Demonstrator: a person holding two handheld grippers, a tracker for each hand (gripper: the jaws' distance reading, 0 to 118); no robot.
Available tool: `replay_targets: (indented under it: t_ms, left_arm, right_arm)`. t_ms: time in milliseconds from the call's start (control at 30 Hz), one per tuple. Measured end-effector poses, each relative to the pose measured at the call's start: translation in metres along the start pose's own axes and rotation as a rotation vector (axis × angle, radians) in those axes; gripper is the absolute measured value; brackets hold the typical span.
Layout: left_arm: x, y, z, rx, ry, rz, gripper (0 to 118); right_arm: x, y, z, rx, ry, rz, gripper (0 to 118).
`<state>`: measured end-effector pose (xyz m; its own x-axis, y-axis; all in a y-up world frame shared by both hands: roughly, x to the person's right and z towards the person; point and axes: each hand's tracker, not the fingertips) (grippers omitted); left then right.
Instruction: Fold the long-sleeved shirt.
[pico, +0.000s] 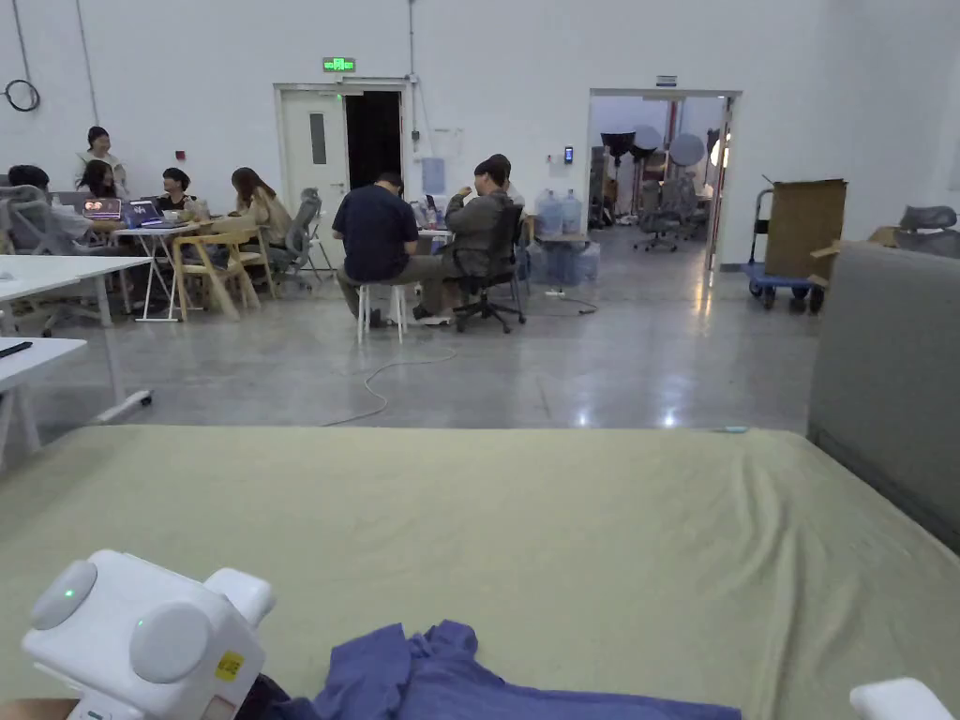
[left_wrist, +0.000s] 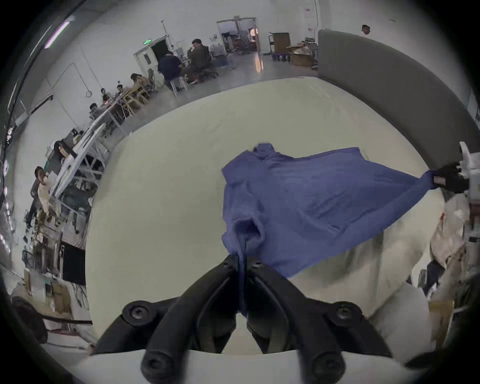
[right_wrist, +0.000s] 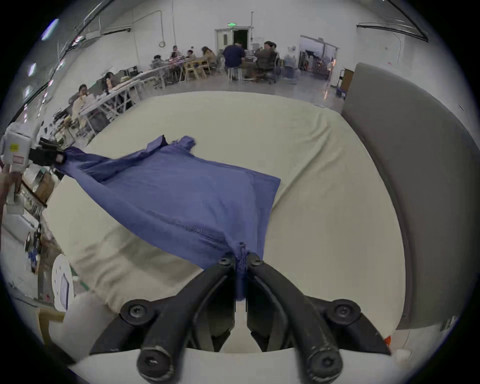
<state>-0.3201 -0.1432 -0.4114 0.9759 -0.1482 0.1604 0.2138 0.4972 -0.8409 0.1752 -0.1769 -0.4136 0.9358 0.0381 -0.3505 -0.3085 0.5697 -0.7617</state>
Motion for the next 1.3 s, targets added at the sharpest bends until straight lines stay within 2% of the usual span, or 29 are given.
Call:
replay_targets:
  t_ms: [233,300,467,600,833,933,1067,1100,1133,1167,1200,1267,1300]
  left_arm:
    - [0.033,-0.116,0.043,-0.071,-0.068,0.003,2]
    - [0.042,-0.145,0.046,-0.101,-0.088,-0.005,2]
    - [0.066,-0.204,0.032,-0.162,-0.115,-0.023,2]
    - [0.073,-0.227,-0.011,-0.210,-0.132,0.003,2]
    - [0.088,-0.267,-0.087,-0.361,-0.129,0.015,2]
    - [0.091,-0.273,-0.099,-0.344,-0.116,0.008,2]
    - [0.092,-0.267,-0.098,-0.362,-0.115,0.001,3]
    - [0.091,-0.266,-0.098,-0.364,-0.118,0.001,9]
    - [0.087,-0.264,-0.098,-0.368,-0.125,0.012,36]
    - [0.084,-0.262,-0.094,-0.368,-0.147,0.028,68]
    - [0.079,-0.259,-0.084,-0.326,-0.231,0.055,99]
    - [0.069,-0.251,-0.059,-0.228,-0.289,0.063,113]
    - [0.062,-0.245,-0.043,-0.146,-0.254,0.094,118]
  right_arm:
    - [-0.019,-0.088,0.049,-0.031,0.025,0.021,2]
    - [-0.023,-0.111,0.049,-0.066,0.031,0.023,2]
    - [-0.036,-0.150,0.027,-0.154,0.006,0.084,2]
    - [-0.031,-0.168,-0.010,-0.243,0.017,0.043,2]
    - [-0.030,-0.212,-0.074,-0.415,0.028,0.028,2]
    - [-0.031,-0.213,-0.075,-0.376,0.024,0.019,2]
    - [-0.026,-0.208,-0.081,-0.408,0.040,-0.007,6]
    - [-0.025,-0.206,-0.083,-0.412,0.043,-0.009,12]
    - [-0.023,-0.203,-0.085,-0.422,0.050,-0.023,29]
    - [-0.021,-0.199,-0.084,-0.433,0.045,-0.039,60]
    - [-0.018,-0.193,-0.079,-0.448,0.047,-0.046,94]
    - [-0.021,-0.182,-0.063,-0.472,0.049,0.010,108]
    - [-0.021,-0.176,-0.048,-0.402,0.042,0.056,111]
